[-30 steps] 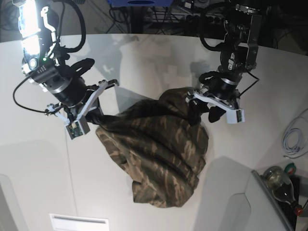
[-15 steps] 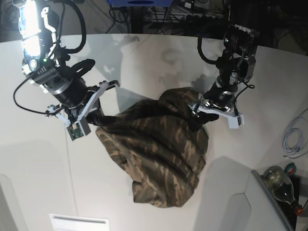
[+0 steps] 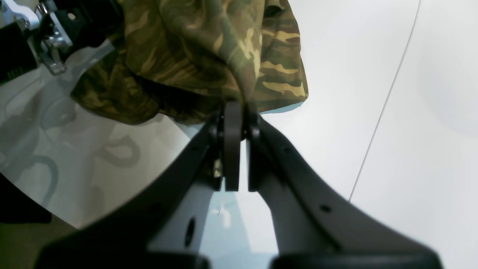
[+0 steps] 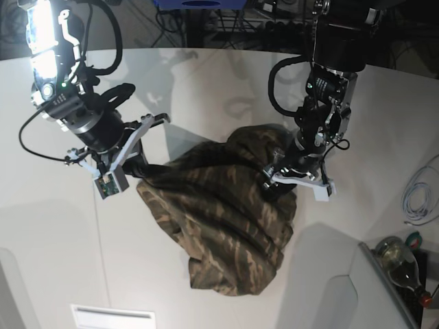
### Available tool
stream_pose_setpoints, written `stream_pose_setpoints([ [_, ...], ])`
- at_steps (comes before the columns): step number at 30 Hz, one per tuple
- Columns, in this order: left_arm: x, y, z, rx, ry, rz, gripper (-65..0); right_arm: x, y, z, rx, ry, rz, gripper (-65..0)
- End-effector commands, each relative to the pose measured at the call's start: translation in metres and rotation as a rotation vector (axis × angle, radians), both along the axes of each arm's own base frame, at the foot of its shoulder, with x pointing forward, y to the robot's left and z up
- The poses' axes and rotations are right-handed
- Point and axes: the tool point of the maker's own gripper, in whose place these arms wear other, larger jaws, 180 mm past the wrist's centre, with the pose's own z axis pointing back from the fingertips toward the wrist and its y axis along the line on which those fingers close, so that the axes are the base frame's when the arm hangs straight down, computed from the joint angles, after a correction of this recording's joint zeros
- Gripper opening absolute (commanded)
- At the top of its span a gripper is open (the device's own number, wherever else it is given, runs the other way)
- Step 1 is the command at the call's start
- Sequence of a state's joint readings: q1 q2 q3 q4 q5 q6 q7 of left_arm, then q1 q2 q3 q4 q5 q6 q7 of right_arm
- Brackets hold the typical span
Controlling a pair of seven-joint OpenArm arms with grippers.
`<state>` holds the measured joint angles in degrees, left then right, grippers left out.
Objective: Layout the t-shirt on the table in an organized manner, then fold the t-shirt properly
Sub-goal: 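Lift the shirt with both grippers and shake it open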
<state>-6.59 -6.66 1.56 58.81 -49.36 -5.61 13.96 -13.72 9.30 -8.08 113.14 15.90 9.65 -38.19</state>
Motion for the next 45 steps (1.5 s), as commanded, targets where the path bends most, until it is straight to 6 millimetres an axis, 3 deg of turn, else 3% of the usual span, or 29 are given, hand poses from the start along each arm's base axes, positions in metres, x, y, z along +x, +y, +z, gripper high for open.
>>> stream_pose_setpoints([
  [1, 0.014, -0.001, 0.018, -0.011, -0.061, 0.007, -37.0, 0.006, 0.000, 0.011, 0.012, -0.044, -0.001, -64.8],
  [4, 0.015, 0.000, 0.019, -0.010, -0.064, 0.008, -49.7, 0.006, -0.001, 0.011, 0.010, -0.044, -0.002, -64.8],
  [6, 0.016, 0.002, 0.023, -0.006, -0.076, 0.006, -65.0, 0.006, -0.001, 0.011, 0.010, -0.044, -0.002, -64.8],
  [8, 0.016, 0.008, 0.035, 0.021, -0.108, -0.010, -65.0, 0.002, -0.002, 0.006, 0.005, -0.027, -0.002, -64.8],
  [12, -0.005, 0.020, 0.061, 0.111, -0.151, -0.114, -65.0, -0.012, -0.012, -0.014, -0.047, 0.055, 0.008, -64.8],
  [15, -0.008, 0.026, 0.092, 0.170, -0.213, -0.169, -65.0, -0.010, -0.018, -0.028, -0.063, 0.093, -0.002, -64.8],
  [19, 0.028, 0.033, 0.146, 0.265, -0.349, -0.200, -65.0, 0.028, -0.033, -0.038, -0.099, 0.094, -0.022, -64.8],
  [21, 0.055, 0.021, 0.166, 0.321, -0.386, -0.240, -65.0, 0.056, -0.049, -0.041, -0.139, 0.092, -0.039, -64.8],
  [24, 0.100, -0.009, 0.190, 0.385, -0.397, -0.302, -65.0, 0.107, -0.074, -0.027, -0.181, 0.058, -0.081, -64.8],
  [27, 0.142, -0.034, 0.224, 0.462, -0.434, -0.327, -65.0, 0.158, -0.096, 0.010, -0.216, -0.038, -0.077, -64.8],
  [29, 0.165, -0.050, 0.260, 0.519, -0.495, -0.327, -65.0, 0.188, -0.110, 0.052, -0.244, -0.141, -0.067, -64.8],
  [32, 0.185, -0.068, 0.323, 0.582, -0.615, -0.313, -65.0, 0.220, -0.129, 0.123, -0.284, -0.284, -0.097, -65.0],
  [35, 0.188, -0.085, 0.386, 0.586, -0.727, -0.308, -65.0, 0.232, -0.143, 0.193, -0.331, -0.434, -0.115, -65.0],
  [37, 0.183, -0.089, 0.405, 0.594, -0.745, -0.317, -65.0, 0.229, -0.149, 0.220, -0.363, -0.490, -0.120, -65.0],
  [39, 0.175, -0.096, 0.406, 0.601, -0.735, -0.343, -65.0, 0.221, -0.164, 0.231, -0.387, -0.504, -0.150, -65.0],
  [41, 0.164, -0.100, 0.379, 0.590, -0.693, -0.368, -65.0, 0.208, -0.186, 0.221, -0.374, -0.488, -0.205, -65.0],
  [43, 0.152, -0.103, 0.338, 0.580, -0.631, -0.395, -65.0, 0.191, -0.208, 0.201, -0.357, -0.450, -0.260, -65.0],
  [45, 0.135, -0.113, 0.289, 0.583, -0.553, -0.454, -65.0, 0.170, -0.228, 0.168, -0.348, -0.381, -0.307, -65.0],
])
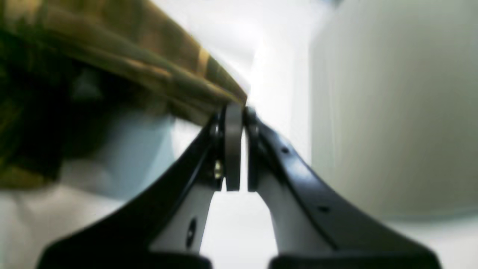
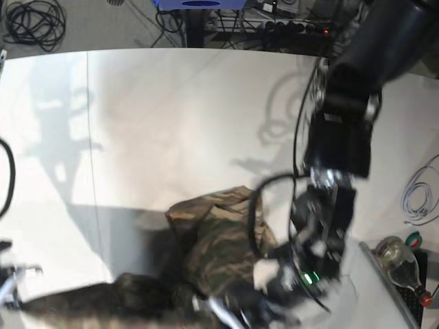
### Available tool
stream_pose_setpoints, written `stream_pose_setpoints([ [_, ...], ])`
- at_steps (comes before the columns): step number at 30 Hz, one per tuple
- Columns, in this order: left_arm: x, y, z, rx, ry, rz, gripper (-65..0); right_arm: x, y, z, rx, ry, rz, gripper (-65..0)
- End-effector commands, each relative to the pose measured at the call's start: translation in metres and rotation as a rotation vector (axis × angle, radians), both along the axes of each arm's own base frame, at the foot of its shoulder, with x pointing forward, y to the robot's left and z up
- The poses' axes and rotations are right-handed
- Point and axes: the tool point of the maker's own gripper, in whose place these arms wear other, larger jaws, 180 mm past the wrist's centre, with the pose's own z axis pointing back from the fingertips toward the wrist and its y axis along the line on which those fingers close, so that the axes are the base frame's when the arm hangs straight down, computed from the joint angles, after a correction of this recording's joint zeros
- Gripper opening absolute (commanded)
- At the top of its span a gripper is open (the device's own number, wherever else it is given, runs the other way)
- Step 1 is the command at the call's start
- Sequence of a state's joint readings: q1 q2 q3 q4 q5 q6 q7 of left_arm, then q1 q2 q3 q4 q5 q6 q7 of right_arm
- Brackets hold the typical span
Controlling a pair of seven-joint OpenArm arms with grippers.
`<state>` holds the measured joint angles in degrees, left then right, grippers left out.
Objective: Layout the t-shirt on the table in an organized manner, then fold the t-shirt properly
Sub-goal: 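Lift the shirt with both grippers and shake it open, then lower the shirt onto the table and release with the left gripper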
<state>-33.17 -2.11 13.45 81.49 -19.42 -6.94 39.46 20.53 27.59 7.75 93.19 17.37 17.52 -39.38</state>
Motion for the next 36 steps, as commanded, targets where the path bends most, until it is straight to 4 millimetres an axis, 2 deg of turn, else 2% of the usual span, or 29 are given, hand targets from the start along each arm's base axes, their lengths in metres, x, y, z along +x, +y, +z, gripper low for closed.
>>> stream_pose_setpoints([
  [1, 0.002, 0.000, 0.015, 0.008, -0.061, 0.008, -65.0, -0.008, -0.026, 0.009, -0.020, -0.032, -0.072, -65.0],
  [3, -0.019, -0.013, -0.030, 0.052, 0.023, -0.039, -65.0, -0.032, -0.040, -0.031, 0.015, 0.047, -0.123, -65.0],
  [7, -0.070, -0.043, -0.120, 0.127, 0.211, -0.142, -65.0, -0.080, -0.051, -0.113, 0.118, 0.188, -0.206, -65.0],
  [9, -0.095, -0.056, -0.160, 0.157, 0.283, -0.190, -65.0, -0.097, -0.057, -0.145, 0.157, 0.222, -0.235, -65.0],
  [12, -0.122, -0.065, -0.197, 0.147, 0.317, -0.220, -65.0, -0.119, -0.055, -0.184, 0.195, 0.292, -0.257, -65.0],
  [15, -0.140, -0.058, -0.228, 0.138, 0.374, -0.200, -65.0, -0.124, -0.042, -0.200, 0.229, 0.319, -0.250, -65.0],
  [18, -0.159, -0.061, -0.246, 0.133, 0.425, -0.204, -65.0, -0.119, -0.021, -0.205, 0.231, 0.336, -0.200, -65.0],
  [22, -0.178, -0.069, -0.255, 0.114, 0.460, -0.214, -65.0, -0.101, 0.016, -0.211, 0.221, 0.362, -0.096, -64.5],
  [24, -0.183, -0.067, -0.258, 0.104, 0.471, -0.204, -65.0, -0.081, 0.028, -0.211, 0.228, 0.359, -0.068, -64.4],
  [29, -0.189, -0.053, -0.269, 0.136, 0.495, -0.170, -65.0, -0.042, 0.045, -0.234, 0.240, 0.407, -0.026, -64.4],
  [33, -0.194, -0.048, -0.275, 0.141, 0.515, -0.138, -65.0, -0.040, 0.085, -0.260, 0.223, 0.502, 0.052, -64.7],
  [36, -0.195, -0.049, -0.276, 0.139, 0.518, -0.139, -65.0, -0.054, 0.108, -0.277, 0.233, 0.556, 0.084, -64.8],
])
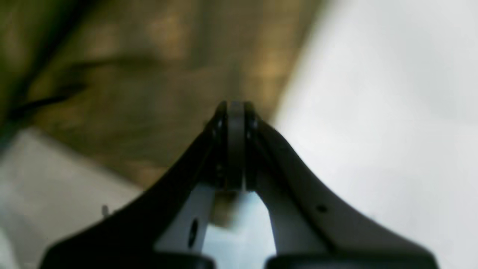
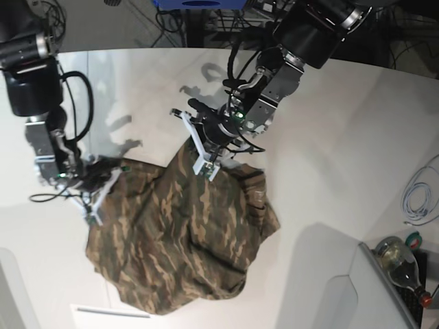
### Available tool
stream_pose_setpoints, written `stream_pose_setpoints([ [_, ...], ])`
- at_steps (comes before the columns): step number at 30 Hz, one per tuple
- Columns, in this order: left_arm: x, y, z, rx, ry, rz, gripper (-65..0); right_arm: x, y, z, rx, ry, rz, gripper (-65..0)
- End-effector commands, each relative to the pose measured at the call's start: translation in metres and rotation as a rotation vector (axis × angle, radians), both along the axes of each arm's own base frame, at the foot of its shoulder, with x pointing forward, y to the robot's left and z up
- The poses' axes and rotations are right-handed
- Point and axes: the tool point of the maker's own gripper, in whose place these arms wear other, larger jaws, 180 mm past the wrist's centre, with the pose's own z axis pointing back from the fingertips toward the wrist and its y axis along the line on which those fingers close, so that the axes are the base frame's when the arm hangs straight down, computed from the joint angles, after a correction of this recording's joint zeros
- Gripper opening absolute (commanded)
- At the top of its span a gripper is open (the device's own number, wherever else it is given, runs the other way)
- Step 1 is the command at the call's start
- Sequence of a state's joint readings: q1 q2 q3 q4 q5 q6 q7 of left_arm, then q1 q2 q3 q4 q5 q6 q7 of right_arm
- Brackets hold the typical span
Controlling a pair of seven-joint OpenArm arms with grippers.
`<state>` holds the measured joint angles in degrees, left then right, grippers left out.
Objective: Layout the t-shirt on the table in an organized manner, then fold the t-shirt properly
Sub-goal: 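Lower the shirt onto the table and release with the left gripper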
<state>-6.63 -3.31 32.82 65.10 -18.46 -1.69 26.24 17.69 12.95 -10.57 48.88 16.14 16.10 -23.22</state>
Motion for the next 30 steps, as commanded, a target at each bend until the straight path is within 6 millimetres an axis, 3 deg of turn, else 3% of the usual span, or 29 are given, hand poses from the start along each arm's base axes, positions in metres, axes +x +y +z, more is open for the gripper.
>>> stream_pose_setpoints([
  [1, 0.008, -0.004, 0.009, -0.018, -0.025, 0.000, -65.0, 0.012, -0.001, 0.011, 0.000, -0.042, 0.008, -64.8],
  [3, 0.003, -0.007, 0.011, -0.030, -0.028, -0.004, -63.4, 0.005, 0.013, 0.004, 0.005, -0.023, 0.034, -65.0],
  [7, -0.002, -0.013, 0.041, -0.085, -0.099, -0.016, -35.2, -0.014, 0.006, -0.018, -0.004, 0.048, 0.017, -65.0],
  [10, -0.008, -0.009, 0.071, -0.119, -0.170, -0.035, -13.2, -0.017, -0.024, -0.023, -0.048, 0.078, -0.013, -65.0],
  [12, -0.013, -0.002, 0.081, -0.122, -0.196, -0.041, -3.6, -0.017, -0.042, -0.022, -0.076, 0.079, -0.027, -65.0],
  [13, -0.013, 0.008, 0.082, -0.108, -0.205, -0.035, 0.0, -0.016, -0.050, -0.020, -0.088, 0.075, -0.033, -65.0],
  [15, -0.012, 0.032, 0.076, -0.077, -0.197, 0.006, 0.0, -0.009, -0.069, -0.012, -0.116, 0.054, -0.046, -65.0],
  [18, 0.002, 0.076, 0.065, -0.031, -0.182, 0.125, 0.0, 0.001, -0.076, 0.001, -0.121, 0.008, -0.048, -65.0],
  [21, 0.018, 0.115, 0.063, -0.003, -0.189, 0.236, 0.0, 0.002, -0.045, 0.024, -0.099, -0.078, 0.033, -64.4],
  [24, 0.030, 0.149, 0.070, 0.010, -0.212, 0.325, 0.0, -0.014, 0.019, 0.061, -0.040, -0.185, 0.158, -62.4],
  [26, 0.027, 0.178, 0.068, 0.029, -0.206, 0.403, 0.0, -0.025, 0.061, 0.086, 0.012, -0.238, 0.213, -53.1],
  [30, 0.007, 0.240, 0.061, 0.084, -0.187, 0.558, 0.0, -0.049, 0.128, 0.105, -0.006, -0.257, 0.352, -20.1],
])
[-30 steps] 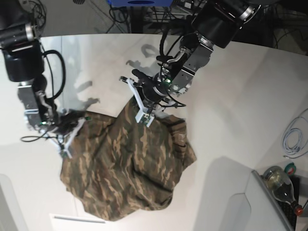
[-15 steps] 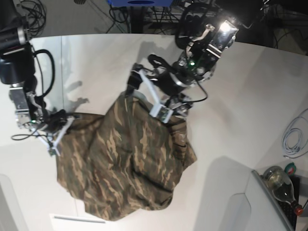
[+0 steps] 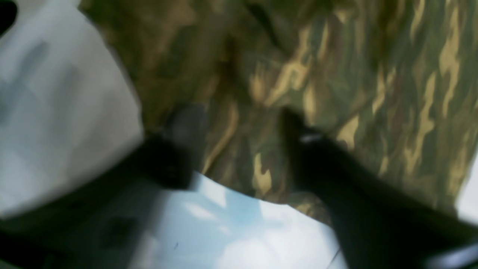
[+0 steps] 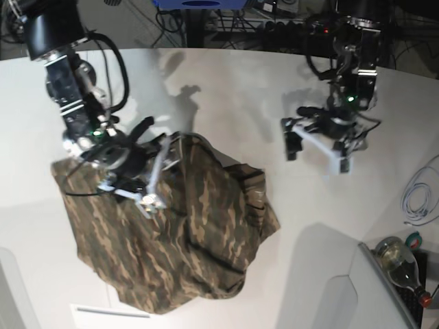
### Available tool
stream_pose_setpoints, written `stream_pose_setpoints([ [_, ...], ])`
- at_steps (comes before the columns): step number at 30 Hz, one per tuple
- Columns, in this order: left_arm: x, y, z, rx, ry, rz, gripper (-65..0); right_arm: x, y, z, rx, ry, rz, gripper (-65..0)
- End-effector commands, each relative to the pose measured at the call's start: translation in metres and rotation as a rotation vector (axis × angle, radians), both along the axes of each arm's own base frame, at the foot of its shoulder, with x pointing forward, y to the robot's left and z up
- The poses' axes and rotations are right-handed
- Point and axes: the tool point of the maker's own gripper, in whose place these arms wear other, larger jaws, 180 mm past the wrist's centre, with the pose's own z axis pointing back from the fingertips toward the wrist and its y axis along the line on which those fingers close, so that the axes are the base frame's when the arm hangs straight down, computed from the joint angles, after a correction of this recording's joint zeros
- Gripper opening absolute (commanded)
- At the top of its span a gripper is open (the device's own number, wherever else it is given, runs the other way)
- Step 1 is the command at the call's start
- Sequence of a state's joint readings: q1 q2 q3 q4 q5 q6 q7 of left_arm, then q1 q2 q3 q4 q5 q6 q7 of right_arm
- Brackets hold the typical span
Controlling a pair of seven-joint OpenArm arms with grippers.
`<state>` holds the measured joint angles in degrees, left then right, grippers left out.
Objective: Layout the t-shirt on the table in an organized manner, then fold the t-shirt properly
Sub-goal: 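Lower the shirt onto the table and release with the left gripper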
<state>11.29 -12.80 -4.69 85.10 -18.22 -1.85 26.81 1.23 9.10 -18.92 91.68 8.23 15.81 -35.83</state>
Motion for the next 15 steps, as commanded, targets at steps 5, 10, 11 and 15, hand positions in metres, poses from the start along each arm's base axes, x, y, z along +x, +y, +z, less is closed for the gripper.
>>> stream_pose_setpoints([
  [5, -0.024, 0.060, 0.009, 0.032, -0.019, 0.108, 0.0, -0.013, 0.056, -0.018, -0.023, 0.025, 0.113, -8.9],
  [10, -0.046, 0.082, 0.013, 0.020, -0.020, 0.106, 0.0, -0.002, 0.060, -0.055, -0.015, 0.085, 0.097, -10.5],
  [11, -0.048, 0.082, 0.013, 0.019, -0.019, 0.102, 0.0, -0.001, 0.060, -0.060, -0.010, 0.087, 0.095, -13.5],
  [15, -0.054, 0.083, 0.010, 0.021, -0.008, 0.101, 0.0, 0.004, 0.057, -0.058, -0.011, 0.072, 0.093, -52.8],
])
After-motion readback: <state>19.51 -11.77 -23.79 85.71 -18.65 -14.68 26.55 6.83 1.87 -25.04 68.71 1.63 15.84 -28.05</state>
